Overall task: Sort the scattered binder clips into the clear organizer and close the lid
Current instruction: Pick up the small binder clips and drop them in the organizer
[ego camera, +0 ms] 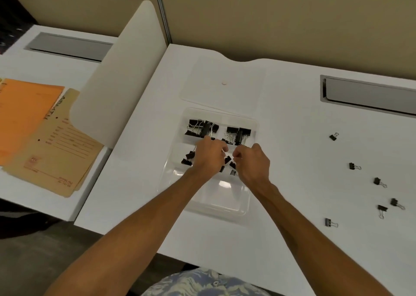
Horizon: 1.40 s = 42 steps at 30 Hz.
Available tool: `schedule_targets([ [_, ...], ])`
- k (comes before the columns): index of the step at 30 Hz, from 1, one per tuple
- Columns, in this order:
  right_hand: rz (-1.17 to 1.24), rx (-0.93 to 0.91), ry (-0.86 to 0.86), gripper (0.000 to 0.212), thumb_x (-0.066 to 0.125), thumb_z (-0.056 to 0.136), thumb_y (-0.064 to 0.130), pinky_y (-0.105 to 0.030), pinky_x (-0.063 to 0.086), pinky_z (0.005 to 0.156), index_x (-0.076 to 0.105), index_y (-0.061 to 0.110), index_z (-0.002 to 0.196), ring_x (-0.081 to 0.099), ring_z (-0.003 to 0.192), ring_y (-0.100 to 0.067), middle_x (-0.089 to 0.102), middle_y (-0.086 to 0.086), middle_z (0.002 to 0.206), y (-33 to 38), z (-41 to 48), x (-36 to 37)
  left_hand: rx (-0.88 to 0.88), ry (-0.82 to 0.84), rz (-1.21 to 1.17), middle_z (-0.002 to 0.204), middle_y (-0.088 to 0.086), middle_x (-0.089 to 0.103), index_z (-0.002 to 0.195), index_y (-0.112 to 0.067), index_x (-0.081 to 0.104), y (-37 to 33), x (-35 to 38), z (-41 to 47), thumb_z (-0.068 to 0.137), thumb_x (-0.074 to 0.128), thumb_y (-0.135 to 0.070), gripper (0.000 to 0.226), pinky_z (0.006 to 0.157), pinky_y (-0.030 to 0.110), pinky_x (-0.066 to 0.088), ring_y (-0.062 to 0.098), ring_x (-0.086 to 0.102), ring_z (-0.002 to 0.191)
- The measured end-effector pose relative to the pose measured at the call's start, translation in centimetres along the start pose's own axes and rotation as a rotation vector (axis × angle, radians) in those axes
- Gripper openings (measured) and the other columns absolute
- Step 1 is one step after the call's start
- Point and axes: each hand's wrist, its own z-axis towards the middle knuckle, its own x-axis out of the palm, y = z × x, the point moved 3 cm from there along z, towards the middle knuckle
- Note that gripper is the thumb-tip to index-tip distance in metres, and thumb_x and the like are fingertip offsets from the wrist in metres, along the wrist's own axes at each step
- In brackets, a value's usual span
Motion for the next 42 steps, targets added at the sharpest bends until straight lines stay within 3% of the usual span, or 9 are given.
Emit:
schedule_targets([
  [5, -0.052, -0.023, 0.006, 0.031, 0.066, 0.088, 0.006, -0.026, 0.038, 0.065, 0.068, 0.019, 0.116, 0.061, 0.081, -0.025, 0.058, -0.011, 0.1, 0.0, -0.3, 0.1, 0.093, 0.05, -0.01, 0.1, 0.006, 0.065, 0.118, -0.023, 0.066, 0.1, -0.4, 0.3, 0.084, 0.067, -0.003, 0.039, 0.072, 0.025, 0.048, 0.019, 0.057, 0.089],
  [10, -0.003, -0.06, -0.123, 0.025, 0.067, 0.088, 0.003, -0.032, 0.048, 0.062, 0.071, 0.013, 0.11, 0.057, 0.094, -0.024, 0.072, -0.004, 0.094, 0.0, -1.4, -1.2, 0.093, -0.078, -0.123, 0.102, 0.011, 0.065, 0.113, -0.015, 0.07, 0.3, -1.8, -1.1, 0.092, 0.061, -0.003, 0.026, 0.081, 0.038, 0.054, 0.025, 0.058, 0.095],
  [13, 0.054, -0.026, -0.198, 0.02, 0.063, 0.091, 0.008, -0.029, 0.042, 0.064, 0.071, 0.013, 0.108, 0.055, 0.096, -0.021, 0.07, -0.002, 0.096, -0.6, -2.3, -2.0, 0.134, -0.111, -0.176, 0.102, 0.002, 0.072, 0.109, -0.015, 0.072, 0.4, -2.3, -2.1, 0.092, 0.062, -0.006, 0.022, 0.089, 0.033, 0.051, 0.02, 0.055, 0.106],
  [18, 0.126, 0.022, -0.271, 0.019, 0.06, 0.091, 0.01, -0.028, 0.044, 0.069, 0.07, 0.016, 0.106, 0.055, 0.099, -0.019, 0.068, 0.0, 0.099, -2.0, -4.7, -2.8, 0.241, -0.142, -0.335, 0.097, 0.0, 0.075, 0.1, -0.012, 0.075, -0.9, -3.1, -3.8, 0.091, 0.058, -0.005, 0.02, 0.095, 0.03, 0.049, 0.014, 0.065, 0.097],
  [23, 0.148, 0.108, -0.331, 0.018, 0.06, 0.092, 0.013, -0.025, 0.042, 0.074, 0.07, 0.018, 0.106, 0.056, 0.099, -0.017, 0.067, 0.002, 0.102, -4.1, -7.9, -3.7, 0.315, -0.077, -0.431, 0.106, -0.004, 0.072, 0.103, -0.016, 0.073, -3.6, -1.9, -5.1, 0.093, 0.055, -0.008, 0.022, 0.099, 0.027, 0.044, 0.008, 0.059, 0.104],
  [32, 0.119, 0.189, -0.392, 0.017, 0.059, 0.093, 0.015, -0.025, 0.044, 0.074, 0.068, 0.02, 0.107, 0.055, 0.096, -0.014, 0.066, 0.004, 0.101, -10.3, -13.8, -6.4, 0.407, 0.06, -0.469, 0.11, -0.009, 0.068, 0.104, -0.023, 0.069, -10.5, 2.3, -9.1, 0.095, 0.053, -0.014, 0.021, 0.102, 0.032, 0.039, 0.013, 0.055, 0.111],
  [38, 0.183, 0.219, -0.426, 0.017, 0.06, 0.092, 0.013, -0.025, 0.045, 0.072, 0.069, 0.02, 0.104, 0.057, 0.09, -0.012, 0.067, 0.004, 0.1, -16.0, -16.8, -8.8, 0.351, 0.055, -0.524, 0.109, -0.01, 0.069, 0.104, -0.024, 0.07, -15.3, 5.1, -11.4, 0.095, 0.055, -0.016, 0.02, 0.098, 0.026, 0.044, 0.009, 0.058, 0.106],
  [42, 0.21, 0.206, -0.412, 0.017, 0.059, 0.093, 0.014, -0.023, 0.045, 0.074, 0.068, 0.022, 0.104, 0.057, 0.089, -0.009, 0.066, 0.007, 0.1, -20.6, -18.9, -10.1, 0.313, 0.047, -0.543, 0.107, -0.012, 0.068, 0.104, -0.024, 0.07, -18.9, 7.8, -12.9, 0.093, 0.058, -0.014, 0.019, 0.096, 0.032, 0.048, 0.008, 0.059, 0.104],
])
